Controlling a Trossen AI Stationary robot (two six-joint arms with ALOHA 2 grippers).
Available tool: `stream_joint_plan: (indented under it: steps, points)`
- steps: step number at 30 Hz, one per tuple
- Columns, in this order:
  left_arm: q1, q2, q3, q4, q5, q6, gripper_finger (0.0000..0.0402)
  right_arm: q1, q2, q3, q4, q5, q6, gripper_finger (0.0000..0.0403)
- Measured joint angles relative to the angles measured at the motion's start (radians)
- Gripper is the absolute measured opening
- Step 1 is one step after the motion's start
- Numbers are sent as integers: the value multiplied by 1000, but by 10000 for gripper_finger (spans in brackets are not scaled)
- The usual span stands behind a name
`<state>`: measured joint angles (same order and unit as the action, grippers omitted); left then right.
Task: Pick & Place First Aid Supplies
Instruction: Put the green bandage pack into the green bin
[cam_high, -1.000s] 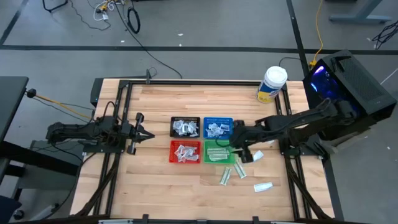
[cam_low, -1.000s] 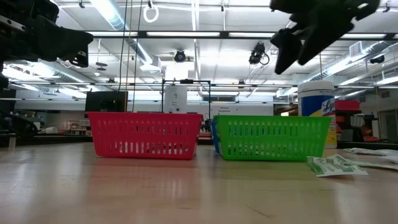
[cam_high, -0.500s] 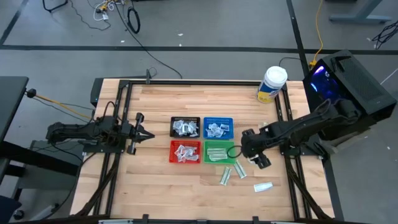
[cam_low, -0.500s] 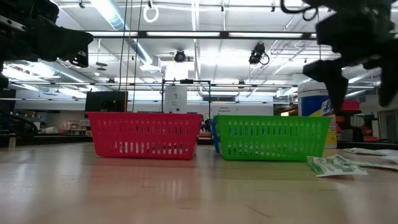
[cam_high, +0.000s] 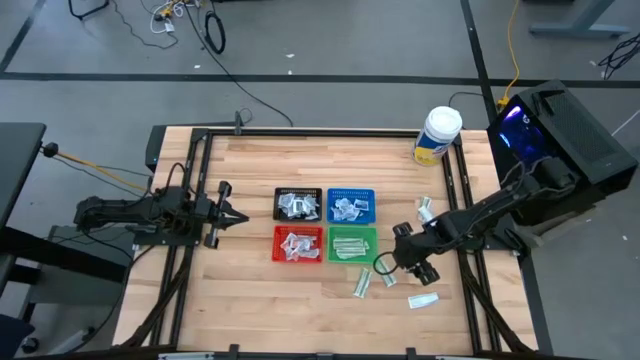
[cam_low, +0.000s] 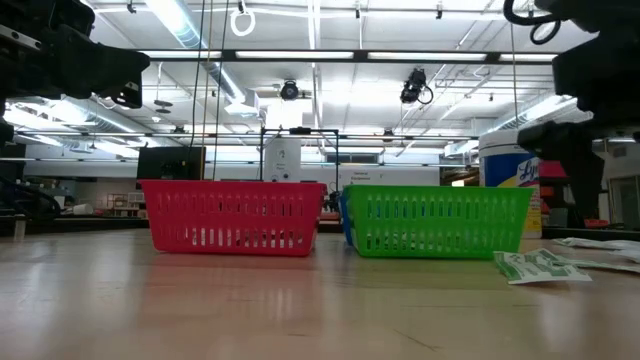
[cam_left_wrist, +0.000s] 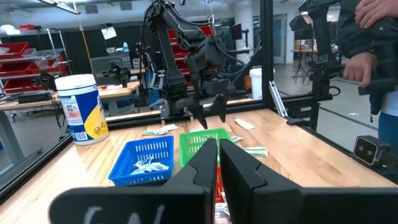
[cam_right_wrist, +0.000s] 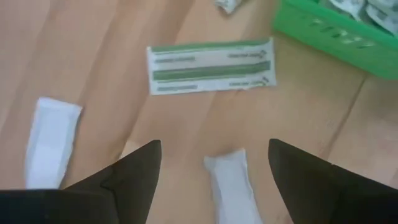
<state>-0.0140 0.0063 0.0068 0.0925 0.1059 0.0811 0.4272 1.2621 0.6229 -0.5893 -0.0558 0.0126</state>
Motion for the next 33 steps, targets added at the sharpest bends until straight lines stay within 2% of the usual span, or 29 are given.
stream_joint_plan:
  steps: [5,7,13,20,30,33]
  points:
    - [0,0,0,0,0,0,25,6,0,-23,12,127,66,300]
    - [0,0,0,0,0,0,25,6,0,-31,8,143,81,300]
    - [0,0,0,0,0,0,25,6,0,-73,22,104,81,300]
    - [0,0,0,0,0,0,25,6,0,-101,43,127,78,300]
    - [0,0,0,0,0,0,25,6,31,-142,99,102,85,299]
    - [0,0,0,0,0,0,25,6,32,-143,109,95,84,288]
